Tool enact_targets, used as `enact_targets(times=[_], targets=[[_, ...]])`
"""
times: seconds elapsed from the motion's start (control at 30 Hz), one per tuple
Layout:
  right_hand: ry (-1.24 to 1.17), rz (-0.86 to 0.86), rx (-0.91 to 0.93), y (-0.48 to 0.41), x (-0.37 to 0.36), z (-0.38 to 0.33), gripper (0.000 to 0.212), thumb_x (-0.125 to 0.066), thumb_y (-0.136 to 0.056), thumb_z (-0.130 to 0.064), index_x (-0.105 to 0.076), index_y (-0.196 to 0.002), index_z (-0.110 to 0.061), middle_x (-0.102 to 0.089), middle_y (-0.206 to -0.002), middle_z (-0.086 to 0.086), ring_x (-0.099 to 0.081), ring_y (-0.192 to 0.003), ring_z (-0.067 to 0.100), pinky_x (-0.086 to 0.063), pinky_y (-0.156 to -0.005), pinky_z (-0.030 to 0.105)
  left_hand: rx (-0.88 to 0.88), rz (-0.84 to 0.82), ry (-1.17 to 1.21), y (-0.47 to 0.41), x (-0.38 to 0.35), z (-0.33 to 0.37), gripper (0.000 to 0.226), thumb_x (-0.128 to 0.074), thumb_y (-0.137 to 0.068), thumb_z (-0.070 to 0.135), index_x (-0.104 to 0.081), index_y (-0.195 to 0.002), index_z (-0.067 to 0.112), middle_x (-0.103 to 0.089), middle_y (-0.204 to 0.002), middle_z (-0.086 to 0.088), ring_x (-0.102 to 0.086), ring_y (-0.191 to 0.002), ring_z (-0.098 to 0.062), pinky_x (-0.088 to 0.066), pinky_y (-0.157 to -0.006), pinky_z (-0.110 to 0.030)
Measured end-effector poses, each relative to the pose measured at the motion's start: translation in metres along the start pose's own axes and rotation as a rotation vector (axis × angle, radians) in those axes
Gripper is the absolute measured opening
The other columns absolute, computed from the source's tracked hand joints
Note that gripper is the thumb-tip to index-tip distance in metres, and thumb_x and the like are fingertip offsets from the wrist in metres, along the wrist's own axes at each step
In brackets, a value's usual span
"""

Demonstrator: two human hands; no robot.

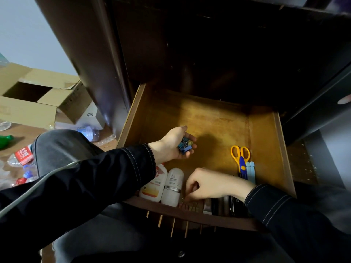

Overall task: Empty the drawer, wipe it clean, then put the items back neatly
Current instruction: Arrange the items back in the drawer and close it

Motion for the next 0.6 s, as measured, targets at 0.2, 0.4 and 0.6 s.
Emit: enact_targets(times=[0.2, 0.4, 0.6], targets=[[0.068, -0.035, 0.022, -0.005, -0.010, -0.009, 0.018, -0.070, -0.091, -0.028, -0.074, -0.082, -0.013, -0.066, -0.072, 0.000, -0.056, -0.066, 0.016, -0.048, -0.067, 0.039, 0.009, -0.004, 0.006, -0.001, 0.000, -0.002, 0.049, -0.030, -0.106, 0.043, -0.061, -0.094, 0.007, -0.062, -0.082, -0.013, -0.054, -0.061, -0.021, -0.043, -0.044, -0.020], [0.120, -0.050, 0.007, -0.006, -0.011, -0.007, 0.015, -0.067, -0.091, -0.022, -0.074, -0.085, -0.011, -0.069, -0.078, 0.002, -0.061, -0.073, 0.020, -0.049, -0.070, 0.040, 0.009, -0.002, 0.005, 0.000, 0.000, -0.001, 0.048, -0.031, -0.106, 0.043, -0.061, -0.094, 0.007, -0.062, -0.083, -0.013, -0.055, -0.061, -0.021, -0.043, -0.044, -0.020], [0.082, -0.062, -0.007, -0.004, -0.010, -0.003, 0.018, -0.070, -0.091, -0.030, -0.074, -0.084, -0.014, -0.067, -0.073, -0.004, -0.056, -0.065, 0.011, -0.049, -0.067, 0.037, 0.006, -0.006, 0.000, 0.000, 0.000, 0.000, 0.049, -0.029, -0.106, 0.043, -0.061, -0.096, 0.007, -0.061, -0.084, -0.013, -0.055, -0.062, -0.021, -0.043, -0.043, -0.019]])
Point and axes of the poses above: each hand's wrist, its own y-axis away from the middle knuckle, its own x-axis out of the back of the hand, z = x × y, the point moved 10 cm from there along -y, towards the middle knuckle
